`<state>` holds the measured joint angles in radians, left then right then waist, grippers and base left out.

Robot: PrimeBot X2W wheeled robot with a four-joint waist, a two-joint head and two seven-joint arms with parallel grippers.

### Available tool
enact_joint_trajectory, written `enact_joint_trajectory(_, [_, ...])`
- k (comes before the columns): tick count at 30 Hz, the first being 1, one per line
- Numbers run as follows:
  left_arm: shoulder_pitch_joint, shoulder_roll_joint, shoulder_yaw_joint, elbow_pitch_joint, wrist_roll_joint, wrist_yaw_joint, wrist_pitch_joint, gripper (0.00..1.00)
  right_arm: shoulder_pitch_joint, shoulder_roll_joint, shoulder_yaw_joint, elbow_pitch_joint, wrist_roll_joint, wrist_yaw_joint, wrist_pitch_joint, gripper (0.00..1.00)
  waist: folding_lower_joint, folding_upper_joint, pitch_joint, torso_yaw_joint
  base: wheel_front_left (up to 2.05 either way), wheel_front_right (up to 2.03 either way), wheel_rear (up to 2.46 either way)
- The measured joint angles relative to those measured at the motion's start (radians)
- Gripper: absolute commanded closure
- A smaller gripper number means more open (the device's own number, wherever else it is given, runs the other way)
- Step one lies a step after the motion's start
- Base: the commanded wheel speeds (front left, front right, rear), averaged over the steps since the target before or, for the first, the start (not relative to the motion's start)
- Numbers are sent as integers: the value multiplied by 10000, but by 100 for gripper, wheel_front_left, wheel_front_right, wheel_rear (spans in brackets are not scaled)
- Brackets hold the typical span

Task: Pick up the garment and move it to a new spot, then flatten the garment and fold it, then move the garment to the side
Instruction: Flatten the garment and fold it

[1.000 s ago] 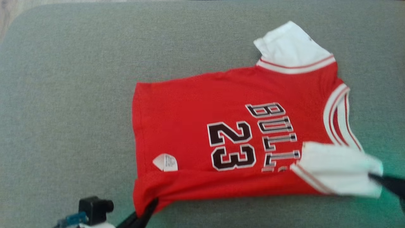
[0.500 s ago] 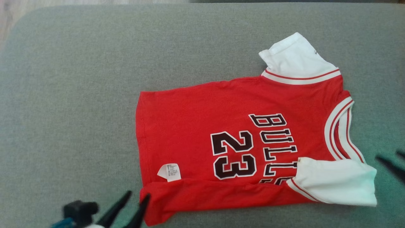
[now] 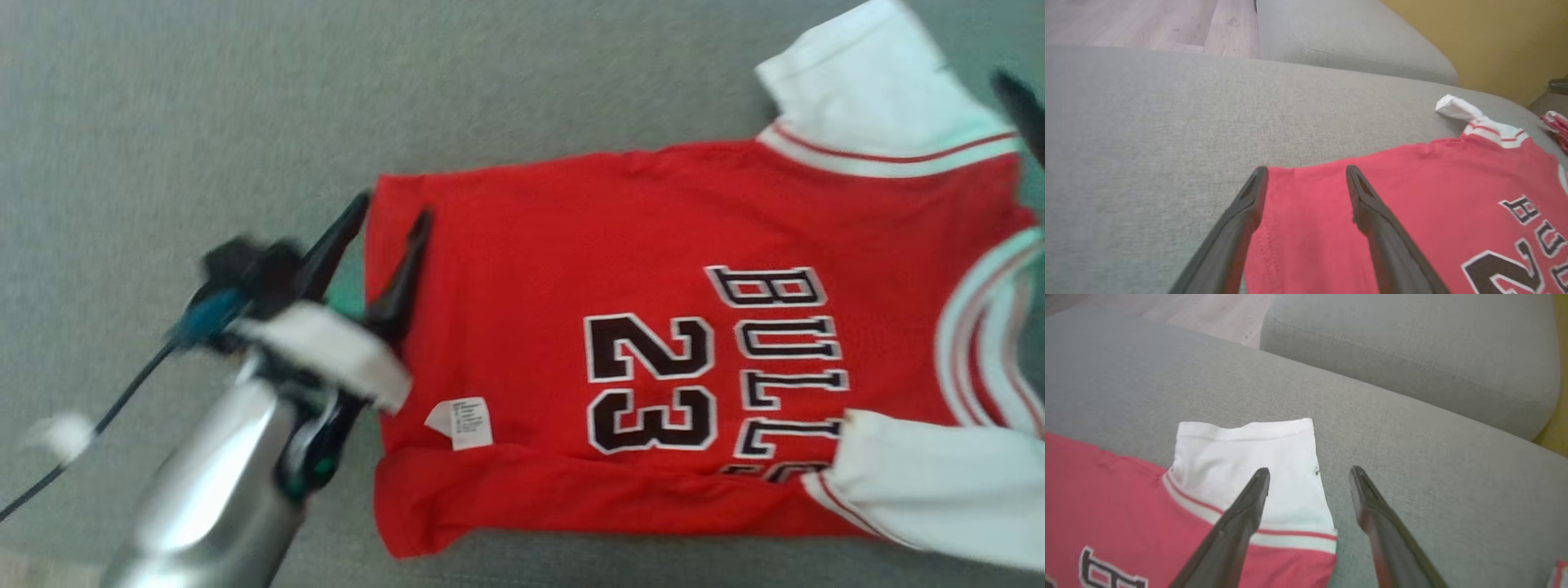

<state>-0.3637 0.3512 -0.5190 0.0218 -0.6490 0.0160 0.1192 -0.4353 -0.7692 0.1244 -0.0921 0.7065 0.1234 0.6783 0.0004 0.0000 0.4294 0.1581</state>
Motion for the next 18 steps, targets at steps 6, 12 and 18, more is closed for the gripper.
enact_joint_trajectory(6, [-1773, -1137, -642, 2523, 546, -251, -50, 0, -2510, 792, 1482, 2293, -1103, 0, 96, 0, 1, 0, 904, 646, 0, 0, 0])
enact_joint_trajectory(12, [-2592, -1486, -905, 3335, 763, -441, -151, 0, -3366, 922, 2088, 3847, -1383, 0, -50, 0, -4, 0, 1208, 1165, 0, 0, 0])
enact_joint_trajectory(18, [-2618, -1421, -913, 3584, 738, -472, 33, 0, -3754, 915, 2518, 4395, -571, -2, 307, 0, -6, 0, 1098, 1181, 0, 0, 0])
